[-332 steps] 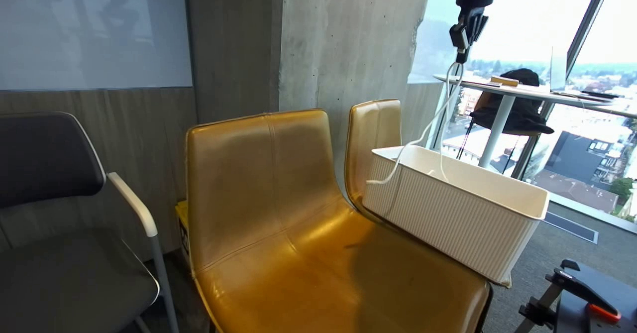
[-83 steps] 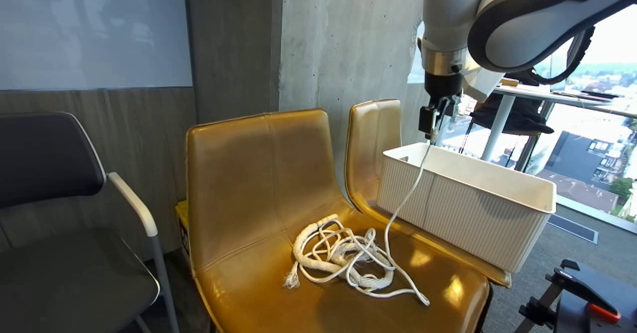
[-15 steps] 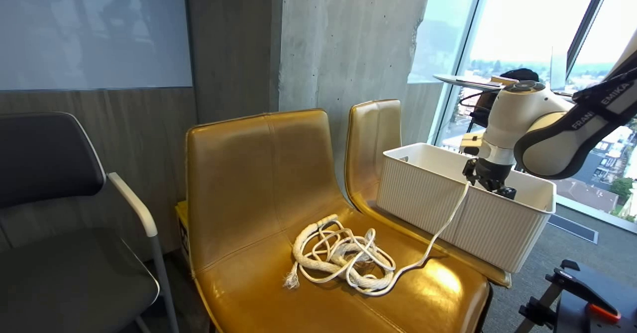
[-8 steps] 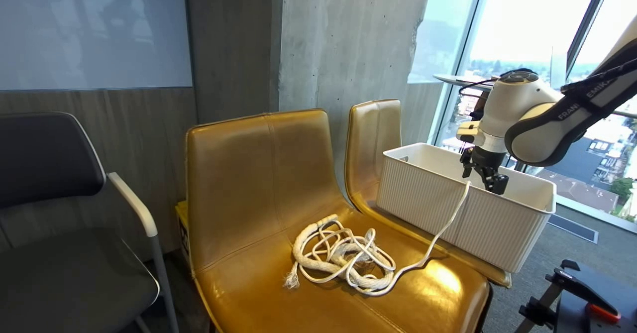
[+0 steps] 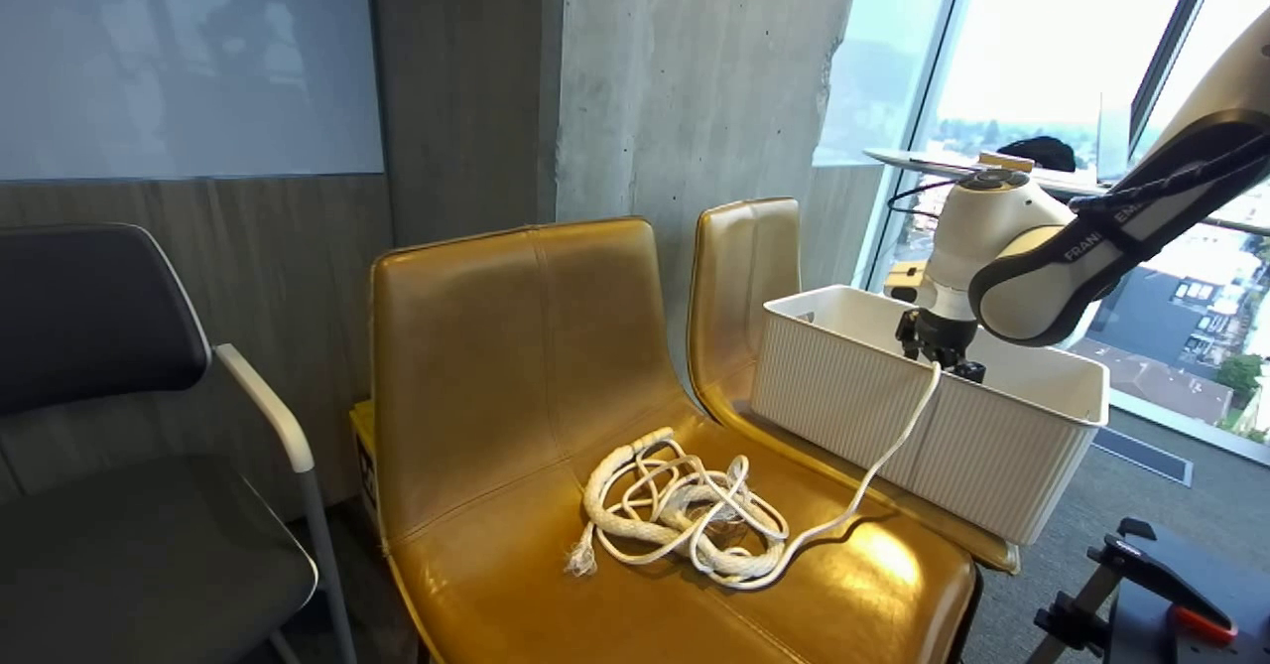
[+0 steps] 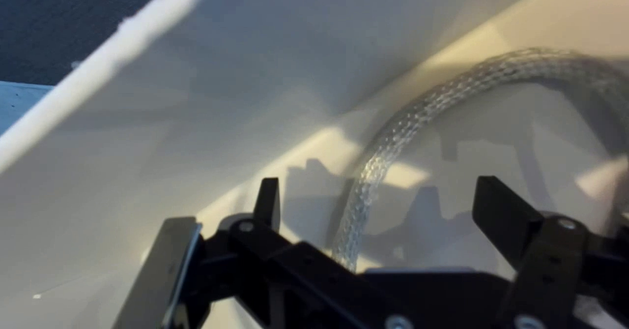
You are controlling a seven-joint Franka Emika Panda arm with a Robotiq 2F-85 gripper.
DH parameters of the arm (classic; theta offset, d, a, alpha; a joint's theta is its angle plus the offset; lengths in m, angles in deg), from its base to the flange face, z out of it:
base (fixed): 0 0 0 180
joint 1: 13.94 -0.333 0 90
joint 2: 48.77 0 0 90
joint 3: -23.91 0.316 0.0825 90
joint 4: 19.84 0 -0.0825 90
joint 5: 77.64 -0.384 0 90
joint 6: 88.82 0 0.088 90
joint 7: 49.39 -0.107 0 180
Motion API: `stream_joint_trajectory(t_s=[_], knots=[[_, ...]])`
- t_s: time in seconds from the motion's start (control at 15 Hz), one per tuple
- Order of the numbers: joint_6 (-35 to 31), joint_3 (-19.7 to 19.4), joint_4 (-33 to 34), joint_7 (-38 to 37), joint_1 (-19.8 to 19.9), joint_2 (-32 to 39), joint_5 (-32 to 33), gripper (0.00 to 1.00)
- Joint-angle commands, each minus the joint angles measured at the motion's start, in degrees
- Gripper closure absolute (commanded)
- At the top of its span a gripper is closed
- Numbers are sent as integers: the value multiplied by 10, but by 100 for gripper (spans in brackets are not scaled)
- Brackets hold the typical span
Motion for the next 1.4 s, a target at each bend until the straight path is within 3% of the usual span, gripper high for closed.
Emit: stream_joint_trajectory(t_s=[0.0,0.27,0.33,0.4,0.53,1.13,1.33], knots=[[28,21,52,19,13,34,-13,0],[41,25,74,18,13,59,-11,0],[43,26,77,18,12,64,-11,4],[45,27,79,18,12,68,-12,26],[48,28,81,16,11,71,-12,31],[45,23,65,1,3,49,-11,99],[44,22,51,-9,-1,25,-12,96]])
